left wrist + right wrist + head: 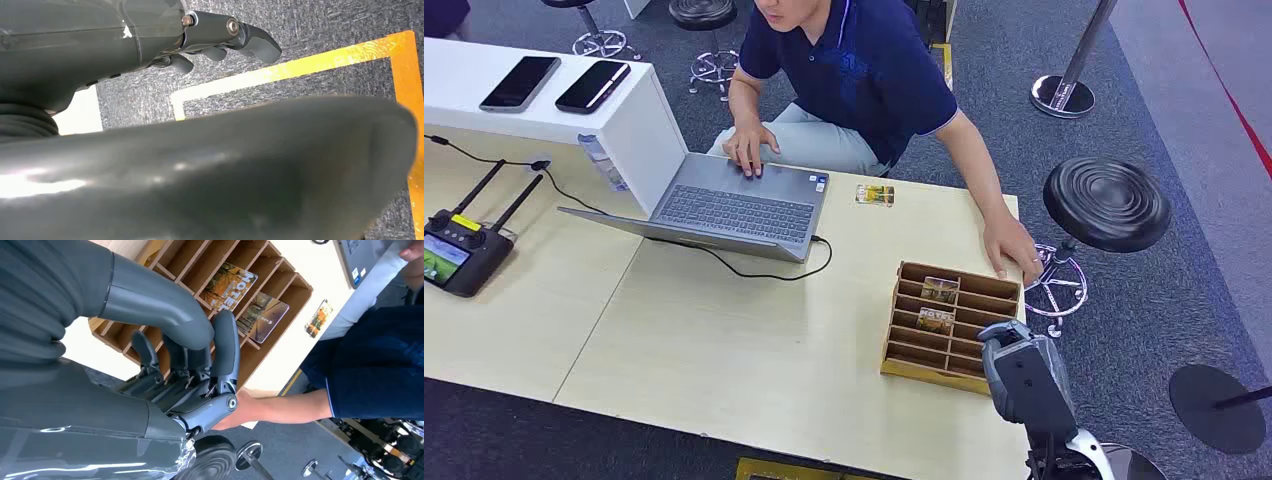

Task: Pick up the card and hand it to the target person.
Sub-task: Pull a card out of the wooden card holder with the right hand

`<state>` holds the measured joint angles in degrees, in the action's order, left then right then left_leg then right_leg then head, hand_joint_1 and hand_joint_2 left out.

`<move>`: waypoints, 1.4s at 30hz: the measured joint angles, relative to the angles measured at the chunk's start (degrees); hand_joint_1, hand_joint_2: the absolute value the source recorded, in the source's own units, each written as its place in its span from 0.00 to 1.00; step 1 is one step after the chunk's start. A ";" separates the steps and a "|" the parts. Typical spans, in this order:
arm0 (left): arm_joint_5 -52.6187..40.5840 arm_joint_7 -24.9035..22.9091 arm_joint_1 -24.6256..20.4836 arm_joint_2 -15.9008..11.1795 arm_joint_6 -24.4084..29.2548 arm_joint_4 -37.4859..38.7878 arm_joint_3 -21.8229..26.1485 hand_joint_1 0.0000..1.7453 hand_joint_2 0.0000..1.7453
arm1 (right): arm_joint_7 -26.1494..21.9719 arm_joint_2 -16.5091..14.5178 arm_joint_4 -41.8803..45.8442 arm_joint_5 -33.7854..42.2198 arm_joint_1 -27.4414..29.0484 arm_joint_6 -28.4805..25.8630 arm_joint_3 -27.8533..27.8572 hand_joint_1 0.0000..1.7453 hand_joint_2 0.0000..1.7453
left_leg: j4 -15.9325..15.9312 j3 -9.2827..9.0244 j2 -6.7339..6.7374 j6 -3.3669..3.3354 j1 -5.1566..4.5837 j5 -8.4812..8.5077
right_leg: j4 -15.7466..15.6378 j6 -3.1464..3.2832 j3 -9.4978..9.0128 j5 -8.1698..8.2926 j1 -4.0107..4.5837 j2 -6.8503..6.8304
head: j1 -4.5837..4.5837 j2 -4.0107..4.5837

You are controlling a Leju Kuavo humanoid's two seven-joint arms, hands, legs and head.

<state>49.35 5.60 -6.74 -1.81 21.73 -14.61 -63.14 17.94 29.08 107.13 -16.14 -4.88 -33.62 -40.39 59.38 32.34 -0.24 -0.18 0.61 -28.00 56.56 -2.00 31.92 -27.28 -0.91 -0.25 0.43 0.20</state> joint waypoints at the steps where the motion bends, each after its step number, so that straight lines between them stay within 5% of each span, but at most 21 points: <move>1: 0.00 -0.01 0.00 0.00 0.00 0.00 0.00 0.00 0.00 | 0.00 -0.06 -0.03 -0.02 -0.03 0.00 0.00 1.00 1.00 | 0.00 0.00 0.00 0.00 0.00 0.00 | 0.00 0.00 0.00 0.00 0.00 0.00 | 0.00 0.00; 6: -0.21 -0.18 -0.01 0.00 0.01 0.00 -0.01 0.00 0.00 | 1.77 -0.72 -0.22 -7.75 -0.32 -0.22 0.02 0.92 1.00 | 0.00 0.01 0.00 0.00 0.00 0.00 | 0.00 0.00 0.00 0.00 0.00 0.00 | 0.01 0.00; 7: -0.48 -0.39 -0.06 0.00 0.01 0.00 -0.01 0.00 0.00 | 2.85 -0.99 -0.27 -12.80 -0.55 -0.16 0.06 0.87 1.00 | 0.00 0.00 0.00 0.00 0.00 0.00 | 0.00 0.00 0.00 0.00 0.00 0.01 | 0.01 0.00; 11: -2.00 -1.69 -0.86 0.01 -0.09 0.00 -0.04 0.00 0.00 | 6.17 -3.02 -0.39 -33.43 -2.53 2.20 0.29 0.41 1.00 | 0.00 -0.03 0.00 0.01 0.01 0.01 | 0.01 0.00 0.00 0.01 0.01 0.02 | 0.01 0.00; 17: -3.89 -3.53 -2.06 0.13 -0.76 -0.01 -0.81 0.00 0.00 | 8.51 -6.20 -0.97 -49.85 -5.91 6.42 0.21 0.26 1.00 | 0.00 -0.01 -0.01 0.03 0.02 0.05 | 0.02 0.01 -0.02 0.01 0.01 0.00 | 0.00 0.00; 26: -5.36 -4.99 -3.32 0.21 -1.36 -0.01 -1.52 0.00 0.00 | 9.49 -10.16 -4.61 -58.23 -10.25 9.57 -0.67 0.34 1.00 | 0.00 0.02 -0.01 0.02 0.01 0.05 | 0.01 0.01 -0.01 0.01 0.00 -0.01 | 0.01 0.00; 42: -6.12 -5.66 -3.75 0.53 -1.73 -0.01 -2.82 0.00 0.00 | 10.86 -14.27 -12.94 -55.45 -13.30 11.08 -2.93 0.55 1.00 | 0.00 0.04 -0.05 0.02 0.01 0.05 | 0.01 0.01 0.01 0.01 0.01 -0.03 | 0.00 0.00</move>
<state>43.23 -0.07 -10.50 -1.28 20.00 -14.62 -65.96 28.81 14.81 94.20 -71.59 -18.18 -22.53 -43.33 59.38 32.38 -0.28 -0.16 0.62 -27.95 56.57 -1.99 31.93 -27.27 -0.90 -0.28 0.43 0.20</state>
